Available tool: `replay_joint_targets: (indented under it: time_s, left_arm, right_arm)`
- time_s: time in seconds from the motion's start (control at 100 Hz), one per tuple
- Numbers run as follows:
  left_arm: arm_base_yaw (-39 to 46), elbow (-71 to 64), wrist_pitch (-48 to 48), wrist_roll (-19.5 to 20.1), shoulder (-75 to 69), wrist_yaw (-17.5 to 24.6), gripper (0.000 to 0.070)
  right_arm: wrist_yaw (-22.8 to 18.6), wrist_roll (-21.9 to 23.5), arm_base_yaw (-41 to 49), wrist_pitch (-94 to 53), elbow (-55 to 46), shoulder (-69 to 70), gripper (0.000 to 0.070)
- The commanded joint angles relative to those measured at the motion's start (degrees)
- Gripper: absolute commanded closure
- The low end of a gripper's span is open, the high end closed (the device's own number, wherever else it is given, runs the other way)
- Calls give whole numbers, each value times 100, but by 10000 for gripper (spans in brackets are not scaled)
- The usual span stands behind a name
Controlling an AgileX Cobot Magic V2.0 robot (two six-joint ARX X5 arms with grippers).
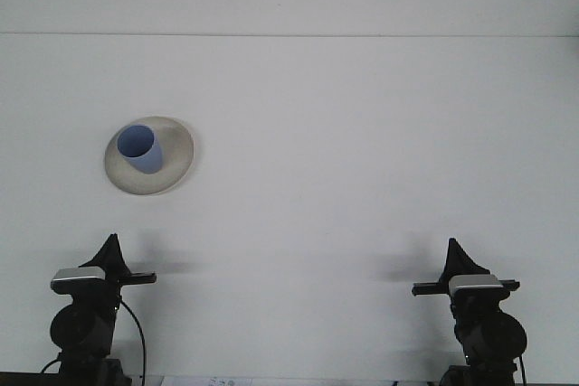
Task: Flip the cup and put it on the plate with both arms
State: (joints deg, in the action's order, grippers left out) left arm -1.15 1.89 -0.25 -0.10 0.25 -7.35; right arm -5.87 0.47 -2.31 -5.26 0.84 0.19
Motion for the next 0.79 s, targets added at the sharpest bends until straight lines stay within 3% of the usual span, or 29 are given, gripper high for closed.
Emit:
replay_joint_targets:
  time_s: [0.0, 0.78]
  left_arm:
    - [7, -109, 66, -42, -7, -7, 685]
    - [7, -109, 66, -42, -7, -7, 685]
  right_arm:
    - [-15, 107, -7, 57, -11, -11, 696]
    - [-13, 105, -7, 269, -11, -11, 696]
